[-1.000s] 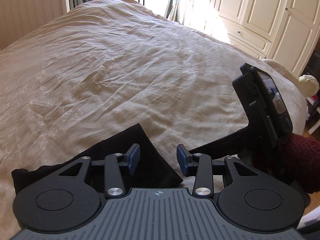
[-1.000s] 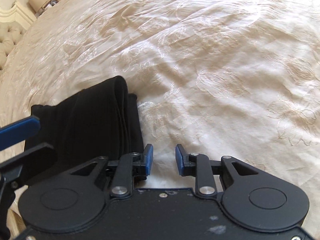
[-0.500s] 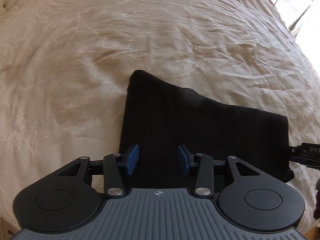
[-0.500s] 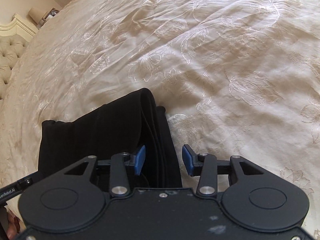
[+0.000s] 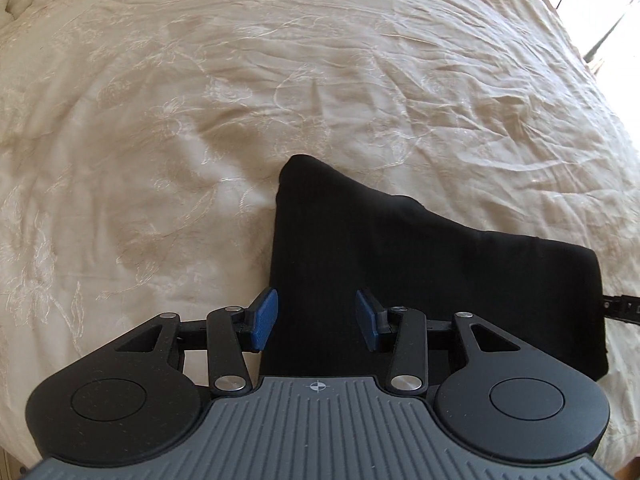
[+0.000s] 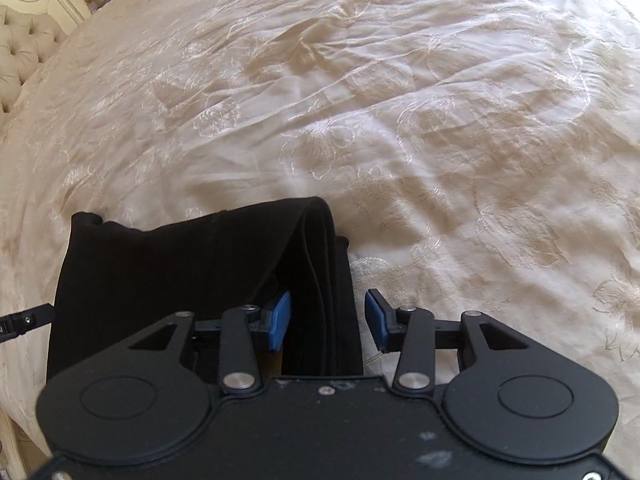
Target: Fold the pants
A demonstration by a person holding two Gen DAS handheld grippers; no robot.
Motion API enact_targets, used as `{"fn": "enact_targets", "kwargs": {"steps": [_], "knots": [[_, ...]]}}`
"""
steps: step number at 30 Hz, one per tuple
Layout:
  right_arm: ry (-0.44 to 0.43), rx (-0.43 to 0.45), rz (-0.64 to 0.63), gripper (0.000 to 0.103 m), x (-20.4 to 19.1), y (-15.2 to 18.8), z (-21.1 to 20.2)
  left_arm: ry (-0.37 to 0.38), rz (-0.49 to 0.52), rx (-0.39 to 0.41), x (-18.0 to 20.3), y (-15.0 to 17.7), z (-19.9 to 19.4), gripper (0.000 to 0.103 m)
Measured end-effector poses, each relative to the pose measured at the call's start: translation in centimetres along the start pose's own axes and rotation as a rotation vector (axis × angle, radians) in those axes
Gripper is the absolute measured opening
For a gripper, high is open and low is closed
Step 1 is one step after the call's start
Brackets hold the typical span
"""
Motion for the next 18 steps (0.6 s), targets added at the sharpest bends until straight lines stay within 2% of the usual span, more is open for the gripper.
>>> {"fn": "enact_targets", "kwargs": {"steps": [4,8,11,14,16,18], "knots": [[0.009,0.083,-0.046,0.044,-0.6,-1.0,-1.6,0.013,0.052,-0.005,1.8,-0.2,1.1,0.042],[0.007,0.086,-0.119,0.045,-1.7,-1.1,-1.4,-0.023,0.142,-0.042,2.5,0.3,3.0,0.042],[0.026,0.054,-0.096,0.046,-1.3,-0.6,-0.3,-0.066,0.203,-0.082,1.9,0.9,4.4,0.044],[0.041,0.011,-0.059,0.048,-0.4,0.1,1.0,-0.078,0.222,-0.098,0.9,1.6,5.5,0.071],[0.039,-0.003,-0.027,0.053,0.5,0.3,1.6,-0.064,0.197,-0.112,0.1,1.7,5.9,0.077],[0.033,-0.017,0.001,0.055,1.0,0.2,1.9,-0.047,0.143,-0.131,-0.7,1.4,6.0,0.078]]}}
Point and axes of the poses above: each gripper's, at about its wrist camera, not at the fingertips, and z roughly the way its jaws point, x to its right, y to its underside, the point moved 3 cm from there along z, roughly the way its jaws point, and after that the axes turned 13 degrees about x, right-handed, at the moved point
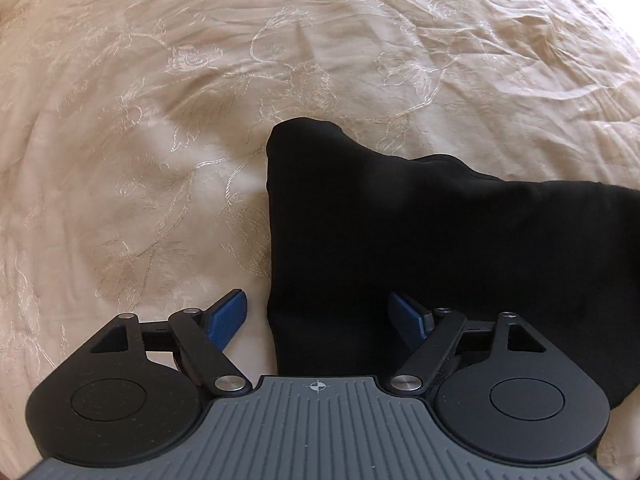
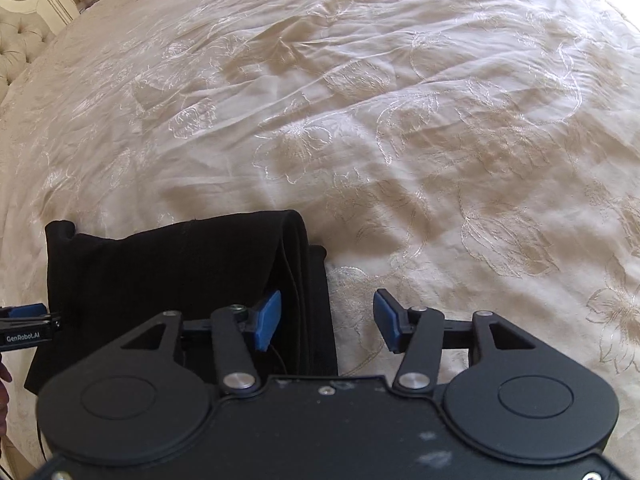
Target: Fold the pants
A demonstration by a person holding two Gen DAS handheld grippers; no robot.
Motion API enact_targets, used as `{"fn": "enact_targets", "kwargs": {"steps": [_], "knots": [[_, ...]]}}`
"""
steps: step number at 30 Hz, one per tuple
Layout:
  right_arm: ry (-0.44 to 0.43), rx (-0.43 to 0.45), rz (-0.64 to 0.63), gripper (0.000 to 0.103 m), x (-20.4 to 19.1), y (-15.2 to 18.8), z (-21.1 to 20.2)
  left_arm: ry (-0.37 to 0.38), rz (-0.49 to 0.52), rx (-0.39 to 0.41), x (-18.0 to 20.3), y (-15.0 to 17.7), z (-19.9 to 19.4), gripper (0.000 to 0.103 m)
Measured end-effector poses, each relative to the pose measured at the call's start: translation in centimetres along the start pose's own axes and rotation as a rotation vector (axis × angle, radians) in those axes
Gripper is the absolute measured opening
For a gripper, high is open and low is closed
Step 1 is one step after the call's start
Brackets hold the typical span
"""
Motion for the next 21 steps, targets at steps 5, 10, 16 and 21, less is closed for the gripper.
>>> {"fn": "enact_targets", "kwargs": {"steps": [5,10,16,21], "knots": [[-0.041,0.066,0.014,0.055,-0.4,-1.6,-2.2,-0.023,-0.068,0.069,-1.5,-0.5,-2.3,0.076],[-0.095,0.072,-0.032,0.055,-2.0,-1.9,-2.6,0.03,-0.078,0.027,-1.7,0.4,-1.5,0.077],[0.094,0.176,0.027,0.055,0.1,-2.4,-3.5,0.03,-0.08,0.023,-1.4,0.3,-1.3,0.077],[-0.022,0.188,0.002,0.056,-0.2,-3.6,-3.7,0.06,-0.074,0.031,-0.8,-0.1,-0.7,0.077]]}}
Point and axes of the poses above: each gripper's, at about its wrist camera, not at the fingertips, and z roughly the way its jaws point, x to its right, y to its underside, the point moved 3 cm from there along z, roughly the way its jaws point, and after that the axes turned 13 degrees about x, right-handed, at the moved point
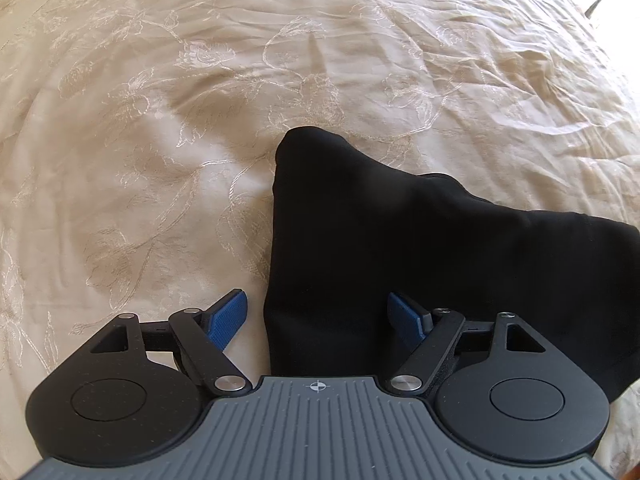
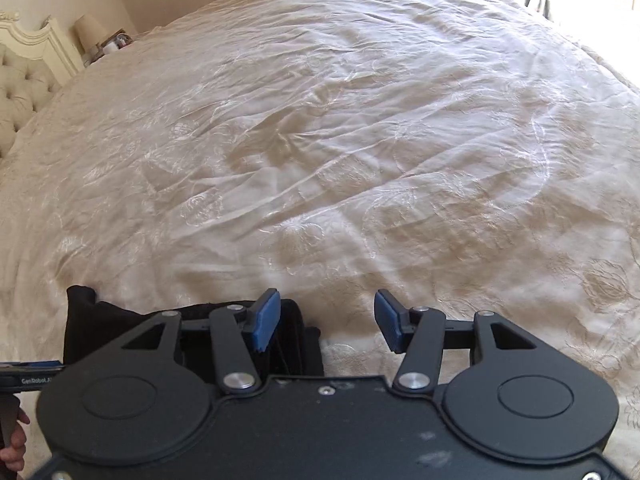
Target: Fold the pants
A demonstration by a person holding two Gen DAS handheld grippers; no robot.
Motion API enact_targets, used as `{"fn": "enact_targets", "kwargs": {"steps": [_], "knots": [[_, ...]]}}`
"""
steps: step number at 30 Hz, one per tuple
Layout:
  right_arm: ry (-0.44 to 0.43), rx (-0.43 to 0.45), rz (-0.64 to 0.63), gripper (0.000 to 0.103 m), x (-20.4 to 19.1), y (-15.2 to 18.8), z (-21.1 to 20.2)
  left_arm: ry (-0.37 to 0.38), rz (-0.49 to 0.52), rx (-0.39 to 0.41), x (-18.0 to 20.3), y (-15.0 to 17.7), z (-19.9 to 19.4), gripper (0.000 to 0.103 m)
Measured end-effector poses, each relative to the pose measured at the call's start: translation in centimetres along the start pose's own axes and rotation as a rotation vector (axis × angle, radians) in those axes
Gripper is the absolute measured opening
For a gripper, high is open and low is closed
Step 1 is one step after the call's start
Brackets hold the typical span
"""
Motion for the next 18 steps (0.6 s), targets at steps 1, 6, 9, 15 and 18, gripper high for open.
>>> {"fn": "enact_targets", "kwargs": {"steps": [1,6,9,15,18], "knots": [[-0.032,-0.015,-0.002,0.056,-0.4,0.1,0.3,0.005,0.007,0.0,0.3,-0.1,0.3,0.077],[-0.071,-0.186,-0.006,0.057,-1.6,2.8,3.4,0.03,0.006,-0.007,0.6,-0.2,1.2,0.078],[-0.064,-0.244,0.025,0.059,-1.2,4.5,4.5,0.042,-0.012,-0.011,0.4,-0.1,1.5,0.081],[-0.089,-0.26,0.117,0.064,0.2,5.3,5.0,0.073,-0.067,-0.019,-0.3,0.0,2.6,0.092],[-0.115,-0.278,0.185,0.069,1.1,5.6,5.9,0.087,-0.101,-0.025,-0.6,0.1,3.2,0.095]]}}
Point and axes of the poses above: each gripper's, at about its wrist camera, not at the fingertips, and z roughly the way its jaws point, x to its right, y to its underside, the point moved 3 cm from there along z, roughly the way its jaws point, and after that the axes turned 13 degrees about x, right-handed, at the moved point
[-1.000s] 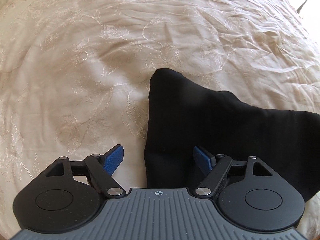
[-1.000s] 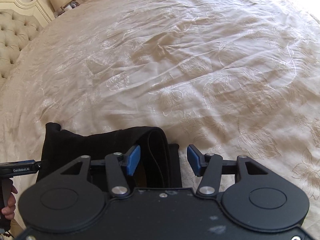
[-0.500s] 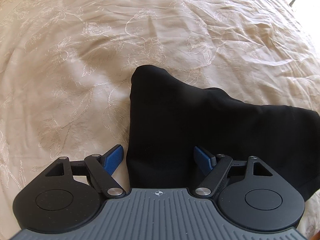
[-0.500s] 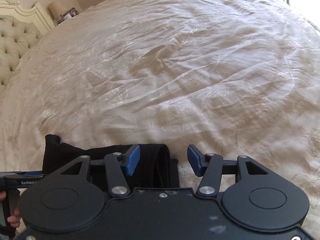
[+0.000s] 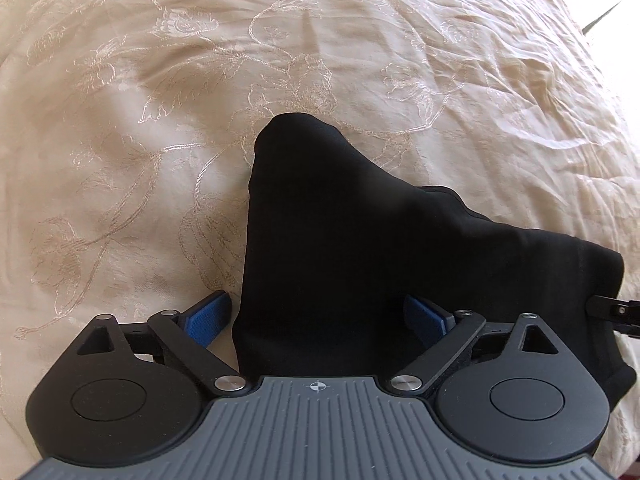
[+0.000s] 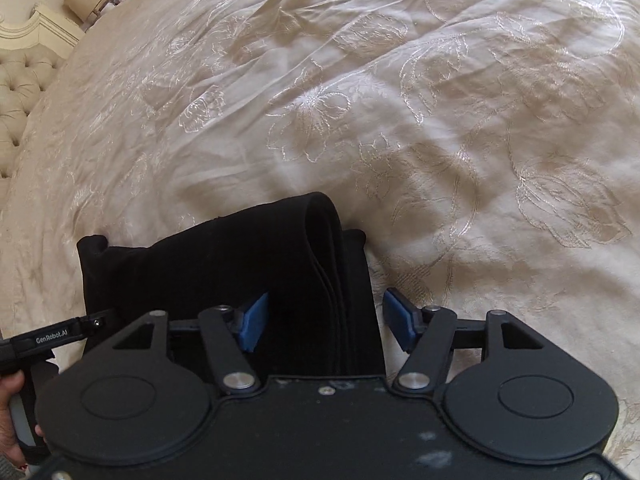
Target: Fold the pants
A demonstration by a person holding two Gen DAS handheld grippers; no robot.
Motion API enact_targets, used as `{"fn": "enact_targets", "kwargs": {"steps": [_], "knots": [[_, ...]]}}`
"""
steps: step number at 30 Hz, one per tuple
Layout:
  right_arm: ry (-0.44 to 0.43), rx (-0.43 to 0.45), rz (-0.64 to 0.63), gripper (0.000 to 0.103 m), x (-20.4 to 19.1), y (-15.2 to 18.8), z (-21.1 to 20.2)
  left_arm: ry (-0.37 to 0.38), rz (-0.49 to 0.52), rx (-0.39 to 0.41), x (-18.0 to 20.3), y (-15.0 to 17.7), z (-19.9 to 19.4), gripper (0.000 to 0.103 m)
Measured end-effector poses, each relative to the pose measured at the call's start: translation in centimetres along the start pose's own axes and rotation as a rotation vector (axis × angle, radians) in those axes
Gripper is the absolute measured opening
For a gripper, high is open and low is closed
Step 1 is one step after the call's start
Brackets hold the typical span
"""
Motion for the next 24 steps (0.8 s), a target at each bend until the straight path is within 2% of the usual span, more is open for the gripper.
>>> {"fn": "enact_targets", "kwargs": {"steps": [4,7,8,9,11,12,14,18,24], "knots": [[-0.03,-0.013,0.063,0.074,0.6,-0.2,0.5,0.0,-0.017,-0.001,0.0,0.0,0.0,0.094],[-0.044,-0.038,0.054,0.074,0.3,-0.3,0.6,0.014,-0.025,0.016,0.2,0.0,-0.6,0.079],[-0.05,-0.039,0.04,0.068,0.0,-0.4,0.6,0.002,-0.022,0.024,0.3,-0.1,-0.9,0.066],[-0.061,-0.034,0.023,0.055,-0.3,-0.5,0.5,-0.001,-0.022,0.034,0.5,-0.1,-1.2,0.057],[-0.062,-0.015,-0.015,0.037,-1.2,-0.5,-0.3,-0.032,-0.019,0.056,1.1,-0.2,-2.1,0.034],[-0.053,-0.003,-0.038,0.03,-1.7,-0.5,-0.7,-0.06,-0.008,0.072,1.5,-0.2,-2.6,0.028],[-0.039,0.028,-0.092,0.024,-2.8,-0.5,-2.0,-0.094,0.006,0.103,2.2,-0.3,-3.6,0.02],[-0.041,0.089,-0.176,0.022,-5.5,-1.0,-4.1,-0.113,-0.026,0.15,2.1,-0.5,-5.4,0.016],[-0.125,0.14,-0.297,0.021,-11.5,-2.3,-5.5,-0.135,-0.012,0.227,0.1,-1.6,-8.4,0.014]]}}
Point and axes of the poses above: each gripper's, at about its wrist camera, not at the fingertips, and z roughly the way its jaws point, x to its right, y to its underside, the point moved 3 cm from there along z, roughly the way its jaws point, and after that the axes turned 13 degrees about x, right-handed, at the moved point
